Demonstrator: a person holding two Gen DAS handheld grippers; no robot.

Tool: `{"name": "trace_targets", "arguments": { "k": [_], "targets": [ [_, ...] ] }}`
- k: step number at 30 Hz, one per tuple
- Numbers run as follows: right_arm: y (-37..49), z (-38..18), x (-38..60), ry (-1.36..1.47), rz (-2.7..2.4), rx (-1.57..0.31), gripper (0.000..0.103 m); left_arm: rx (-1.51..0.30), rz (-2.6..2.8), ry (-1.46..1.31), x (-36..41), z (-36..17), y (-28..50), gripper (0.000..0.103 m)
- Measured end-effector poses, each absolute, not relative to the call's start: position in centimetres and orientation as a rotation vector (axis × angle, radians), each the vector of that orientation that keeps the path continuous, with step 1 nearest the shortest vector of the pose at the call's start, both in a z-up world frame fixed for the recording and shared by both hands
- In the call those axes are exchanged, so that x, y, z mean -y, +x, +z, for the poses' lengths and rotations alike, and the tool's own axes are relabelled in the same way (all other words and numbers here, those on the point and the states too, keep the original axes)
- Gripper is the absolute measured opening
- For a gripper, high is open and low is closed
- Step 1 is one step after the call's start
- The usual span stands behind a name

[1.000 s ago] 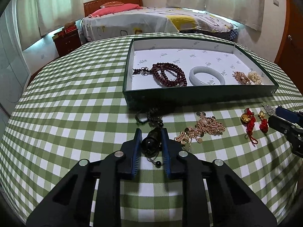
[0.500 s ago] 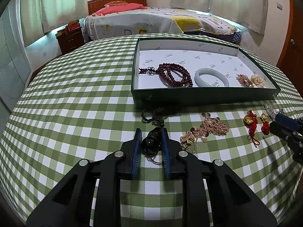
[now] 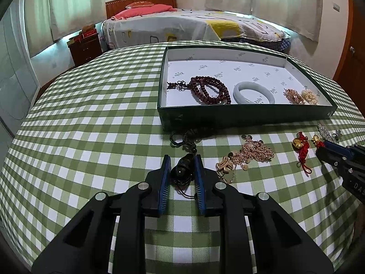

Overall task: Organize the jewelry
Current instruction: 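Grasp the black cord pendant with the left tool while the right tool grasps the red tassel charm, then carry the pendant with the left tool into the tray while the right tool drops the tassel charm there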

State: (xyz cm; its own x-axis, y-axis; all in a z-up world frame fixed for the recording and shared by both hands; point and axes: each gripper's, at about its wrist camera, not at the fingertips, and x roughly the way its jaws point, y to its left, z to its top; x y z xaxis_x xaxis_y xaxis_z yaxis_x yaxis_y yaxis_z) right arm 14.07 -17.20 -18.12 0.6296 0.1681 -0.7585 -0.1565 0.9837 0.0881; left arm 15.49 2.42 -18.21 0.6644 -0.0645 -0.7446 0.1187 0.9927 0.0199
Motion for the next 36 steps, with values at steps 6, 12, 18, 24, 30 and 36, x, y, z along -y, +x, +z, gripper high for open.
{"name": "trace_targets", "arguments": {
  "k": [6, 12, 18, 24, 30, 36],
  "targets": [
    [13.6, -17.9, 17.4, 0.019, 0.186, -0.86, 0.014, -0.828, -0.104, 0.072, -2.3, -17.9, 15.3, 0.021],
    [12.9, -16.4, 17.6, 0.025, 0.187, -0.814, 0.014, -0.81, -0.107, 0.068, -2.1, -17.1, 14.7, 0.021],
    [12.1, -14.8, 17.7, 0.032, 0.192, -0.765, 0.014, -0.791, -0.115, 0.046, -2.2, -15.8, 14.0, 0.021],
    [11.6, -13.4, 17.9, 0.04, 0.196, -0.723, 0.014, -0.76, -0.13, 0.036, -1.8, -14.1, 13.3, 0.021],
    [11.2, -12.1, 18.1, 0.047, 0.196, -0.688, 0.014, -0.723, -0.152, 0.034, -1.3, -12.2, 12.9, 0.021],
    [11.2, -11.0, 18.4, 0.057, 0.194, -0.659, 0.014, -0.701, -0.171, 0.017, -1.1, -10.8, 12.9, 0.021]
  ]
}}
